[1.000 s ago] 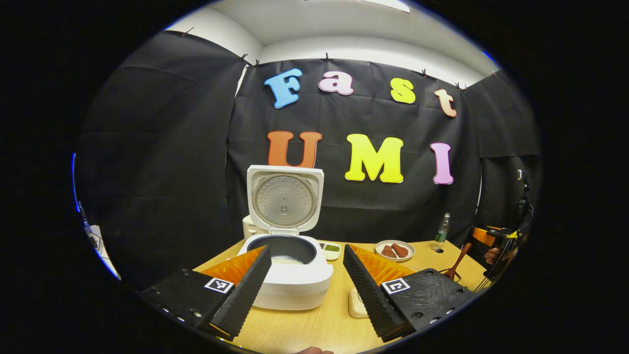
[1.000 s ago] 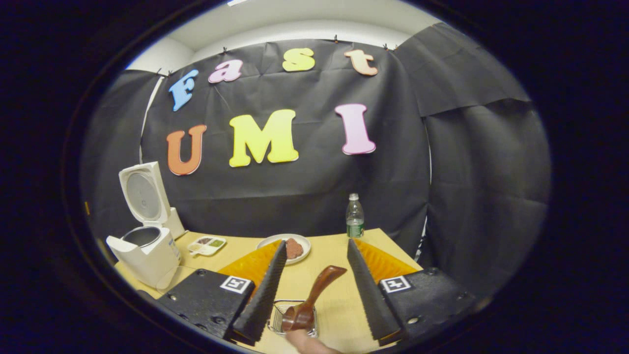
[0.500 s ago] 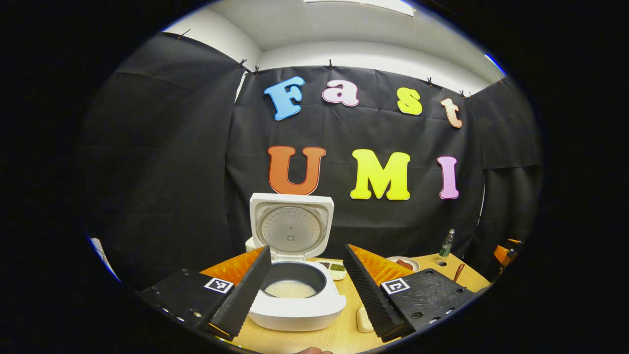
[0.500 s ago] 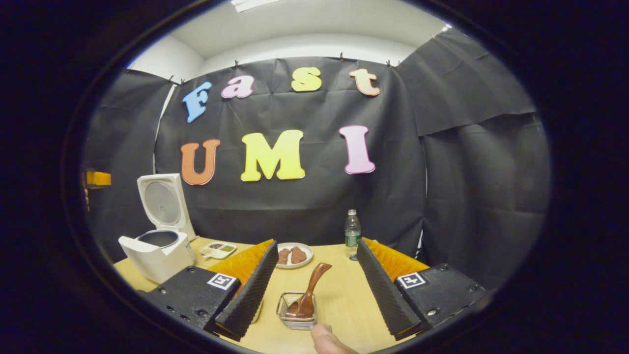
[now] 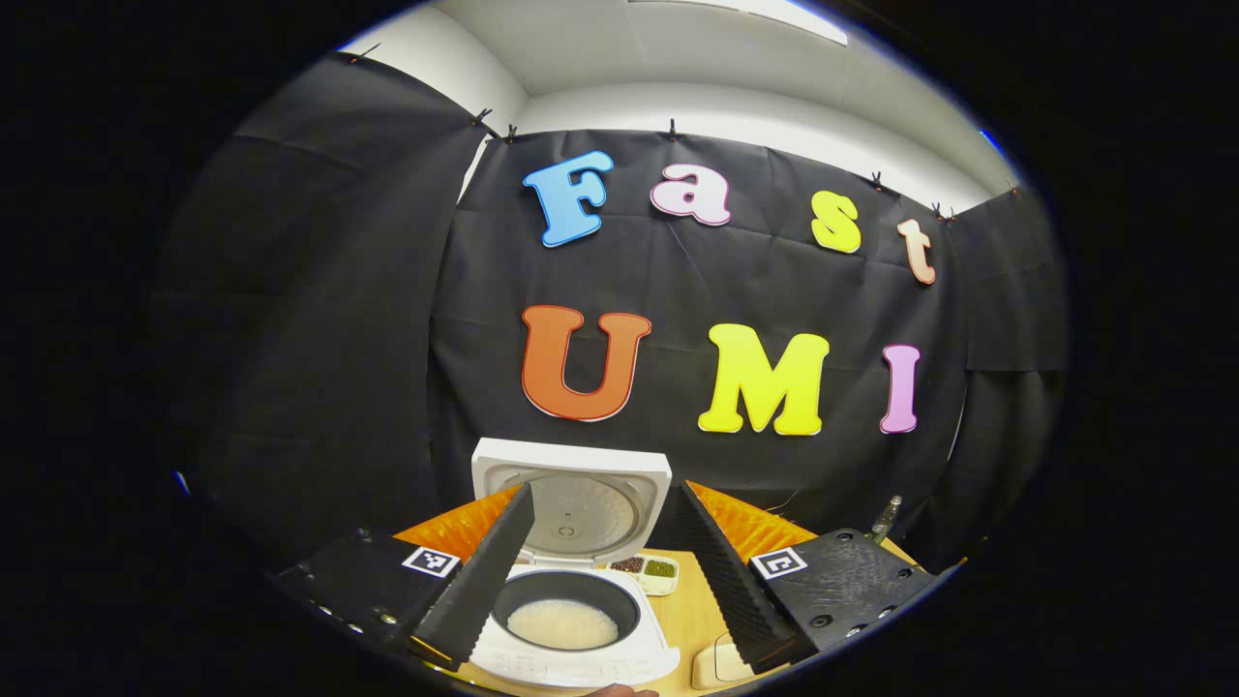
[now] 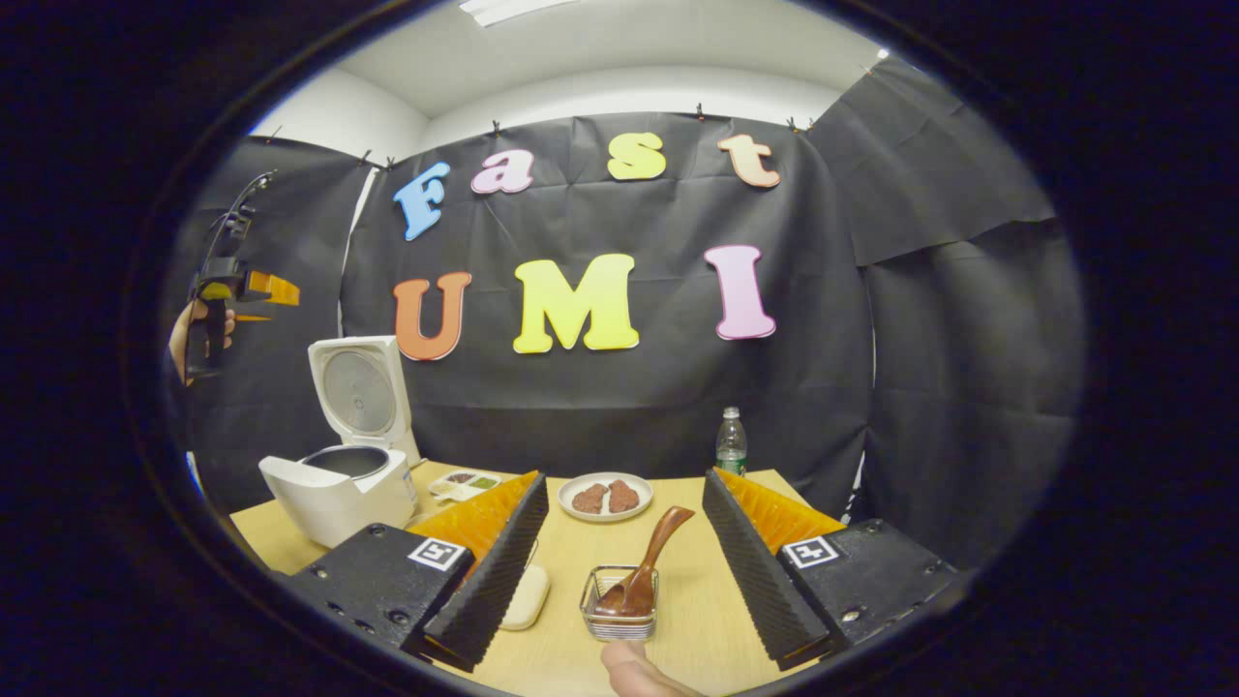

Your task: Close the left gripper, press the button to open the rice cooker; take a wooden spoon from the chopstick holder with the right hand, scoop a spoonful of rice and pour it into the rice cooker, then put the wooden spoon back into the chopstick holder.

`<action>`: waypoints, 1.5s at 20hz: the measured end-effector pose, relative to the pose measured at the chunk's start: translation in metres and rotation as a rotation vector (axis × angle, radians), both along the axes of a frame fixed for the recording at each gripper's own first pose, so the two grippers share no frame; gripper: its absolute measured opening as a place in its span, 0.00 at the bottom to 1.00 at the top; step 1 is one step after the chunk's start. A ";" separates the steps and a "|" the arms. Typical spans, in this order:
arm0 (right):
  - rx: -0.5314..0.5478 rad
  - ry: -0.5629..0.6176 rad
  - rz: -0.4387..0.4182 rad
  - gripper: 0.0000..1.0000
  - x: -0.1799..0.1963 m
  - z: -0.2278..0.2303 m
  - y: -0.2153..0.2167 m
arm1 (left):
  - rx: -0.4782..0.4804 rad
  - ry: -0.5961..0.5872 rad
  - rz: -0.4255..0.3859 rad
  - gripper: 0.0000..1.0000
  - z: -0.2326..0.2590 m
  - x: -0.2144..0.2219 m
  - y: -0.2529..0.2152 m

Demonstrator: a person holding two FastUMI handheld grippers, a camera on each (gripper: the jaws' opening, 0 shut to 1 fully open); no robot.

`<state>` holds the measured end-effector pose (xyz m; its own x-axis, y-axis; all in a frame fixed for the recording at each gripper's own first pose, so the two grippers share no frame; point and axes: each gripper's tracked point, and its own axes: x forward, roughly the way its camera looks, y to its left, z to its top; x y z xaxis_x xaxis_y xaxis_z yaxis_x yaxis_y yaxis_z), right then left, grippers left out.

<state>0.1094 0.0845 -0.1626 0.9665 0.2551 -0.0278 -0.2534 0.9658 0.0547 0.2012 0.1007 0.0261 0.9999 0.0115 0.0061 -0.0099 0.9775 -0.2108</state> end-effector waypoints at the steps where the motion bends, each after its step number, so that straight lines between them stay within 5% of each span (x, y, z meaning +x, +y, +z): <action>1: -0.004 0.008 0.003 1.00 0.000 -0.004 0.000 | 0.001 -0.015 0.001 0.94 0.006 0.011 0.003; 5: -0.006 -0.005 -0.008 1.00 0.003 -0.004 -0.009 | -0.062 -0.021 0.002 0.94 0.013 0.057 0.013; 11: -0.013 -0.032 -0.004 1.00 0.008 -0.004 -0.013 | -0.001 -0.118 0.056 0.94 0.017 0.120 0.026; 20: 0.009 -0.036 0.004 1.00 0.014 -0.009 -0.007 | 0.066 -0.022 0.112 0.94 -0.040 0.204 0.039; 30: 0.042 -0.071 0.053 1.00 -0.011 0.007 0.011 | 0.119 0.166 0.119 0.98 -0.073 0.195 0.037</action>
<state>0.0984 0.0958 -0.1557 0.9509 0.3053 0.0520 -0.3085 0.9482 0.0753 0.3960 0.1376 -0.0471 0.9791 0.1378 -0.1496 -0.1510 0.9852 -0.0805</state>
